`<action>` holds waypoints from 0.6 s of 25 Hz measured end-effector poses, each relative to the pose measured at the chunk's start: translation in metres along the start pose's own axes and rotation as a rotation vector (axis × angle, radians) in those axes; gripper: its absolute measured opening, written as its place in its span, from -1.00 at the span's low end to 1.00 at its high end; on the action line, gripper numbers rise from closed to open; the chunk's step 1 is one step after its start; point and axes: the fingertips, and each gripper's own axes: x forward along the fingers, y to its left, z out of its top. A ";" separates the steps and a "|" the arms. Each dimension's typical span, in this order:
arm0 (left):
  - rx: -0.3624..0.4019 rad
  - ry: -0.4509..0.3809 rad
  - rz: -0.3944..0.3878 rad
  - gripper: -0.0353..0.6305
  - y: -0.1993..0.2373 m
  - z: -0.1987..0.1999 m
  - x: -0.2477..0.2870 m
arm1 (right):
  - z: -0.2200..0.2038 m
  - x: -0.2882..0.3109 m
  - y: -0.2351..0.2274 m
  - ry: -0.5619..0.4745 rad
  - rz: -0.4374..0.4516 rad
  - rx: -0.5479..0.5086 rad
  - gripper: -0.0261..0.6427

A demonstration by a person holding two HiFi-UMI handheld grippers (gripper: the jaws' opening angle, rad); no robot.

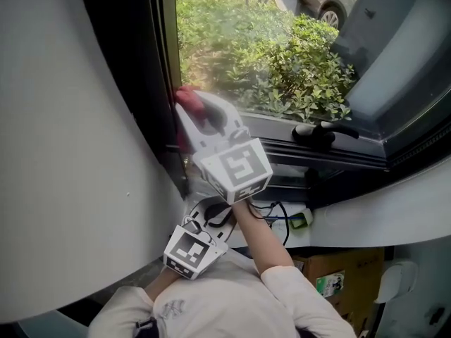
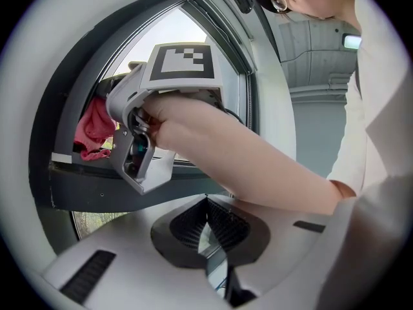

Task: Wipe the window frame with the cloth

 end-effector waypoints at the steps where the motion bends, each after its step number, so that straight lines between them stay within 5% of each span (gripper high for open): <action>1: 0.000 -0.002 0.001 -0.87 0.001 0.001 -0.001 | -0.001 -0.001 0.001 0.010 0.001 0.001 -0.62; 15: 0.016 -0.020 0.019 -0.87 0.008 0.002 -0.008 | -0.015 -0.022 0.009 0.117 -0.035 -0.153 -0.62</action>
